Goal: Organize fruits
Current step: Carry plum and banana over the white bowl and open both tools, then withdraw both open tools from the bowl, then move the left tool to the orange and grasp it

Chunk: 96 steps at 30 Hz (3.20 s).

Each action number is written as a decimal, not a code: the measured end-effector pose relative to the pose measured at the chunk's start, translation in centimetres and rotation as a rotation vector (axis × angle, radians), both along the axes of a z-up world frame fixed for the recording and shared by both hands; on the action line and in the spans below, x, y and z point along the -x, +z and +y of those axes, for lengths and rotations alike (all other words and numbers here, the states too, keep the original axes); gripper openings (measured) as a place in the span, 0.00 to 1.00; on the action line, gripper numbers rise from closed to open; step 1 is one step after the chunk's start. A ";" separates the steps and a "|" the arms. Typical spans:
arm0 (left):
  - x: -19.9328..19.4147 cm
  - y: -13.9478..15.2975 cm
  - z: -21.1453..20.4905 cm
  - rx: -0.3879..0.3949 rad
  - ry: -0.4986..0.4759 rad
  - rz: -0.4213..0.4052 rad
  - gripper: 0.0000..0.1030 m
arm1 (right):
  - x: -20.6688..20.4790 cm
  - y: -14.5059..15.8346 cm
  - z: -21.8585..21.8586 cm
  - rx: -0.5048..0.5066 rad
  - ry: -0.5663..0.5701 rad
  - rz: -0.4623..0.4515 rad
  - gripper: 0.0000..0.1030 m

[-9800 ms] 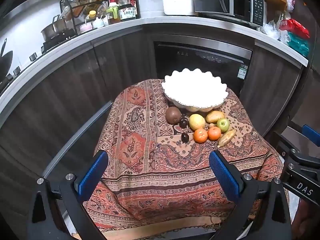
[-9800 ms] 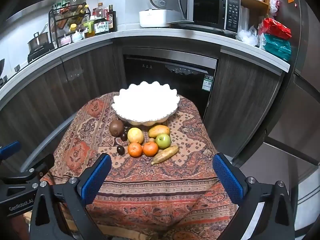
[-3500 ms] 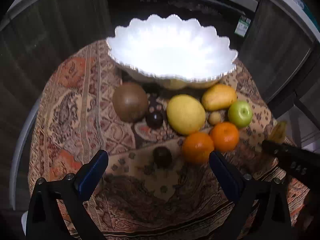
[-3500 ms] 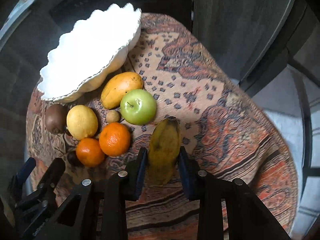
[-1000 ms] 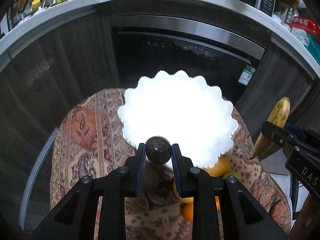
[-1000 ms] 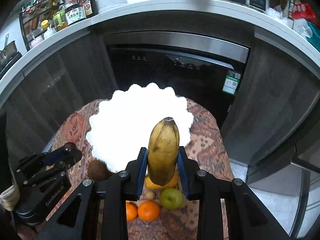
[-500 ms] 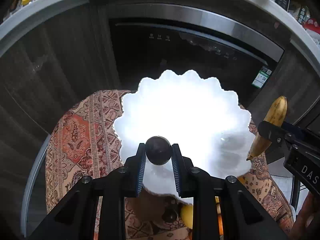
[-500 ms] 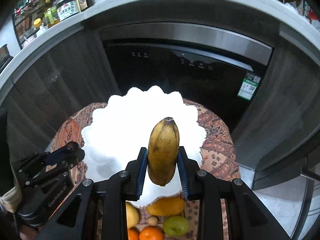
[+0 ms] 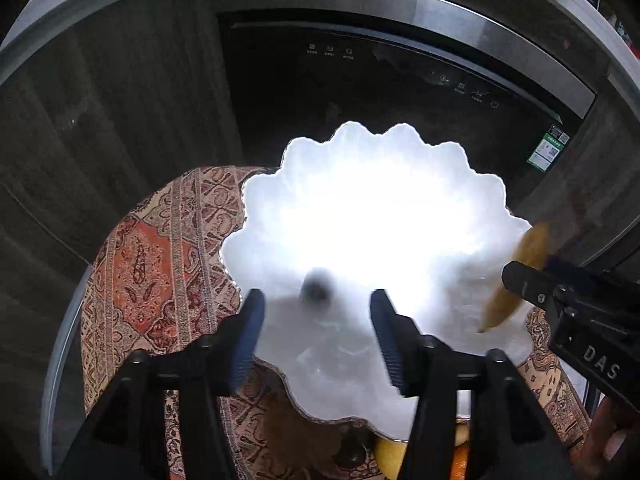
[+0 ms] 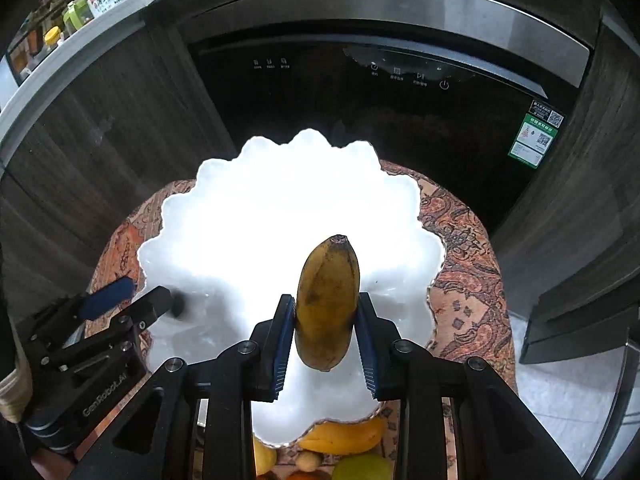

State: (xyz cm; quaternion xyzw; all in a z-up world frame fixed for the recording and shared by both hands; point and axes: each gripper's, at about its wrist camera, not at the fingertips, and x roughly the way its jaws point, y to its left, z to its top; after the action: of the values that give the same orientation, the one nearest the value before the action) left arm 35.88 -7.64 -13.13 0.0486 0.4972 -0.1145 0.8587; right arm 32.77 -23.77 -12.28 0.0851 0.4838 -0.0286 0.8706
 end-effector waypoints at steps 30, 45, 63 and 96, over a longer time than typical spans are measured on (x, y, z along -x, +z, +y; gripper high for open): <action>11.0 8.3 1.7 -0.023 0.034 -0.148 0.88 | 11.9 8.3 0.9 0.181 -0.064 -0.182 0.82; 15.3 8.9 1.7 -0.026 0.024 -0.161 0.89 | 16.5 8.7 0.6 0.171 -0.071 -0.202 0.82; 17.8 6.1 0.9 -0.027 0.017 -0.147 0.89 | 19.3 5.7 0.1 0.157 -0.090 -0.184 0.82; 19.2 -4.8 -1.5 -0.043 -0.078 -0.019 0.89 | 21.6 -3.8 -1.7 0.137 -0.120 -0.096 0.82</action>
State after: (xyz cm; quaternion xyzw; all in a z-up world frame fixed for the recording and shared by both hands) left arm 16.73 -9.18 -17.90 0.0875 0.4891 -0.1365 0.8570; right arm 11.17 -25.52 -16.07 0.0555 0.4326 -0.1098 0.8932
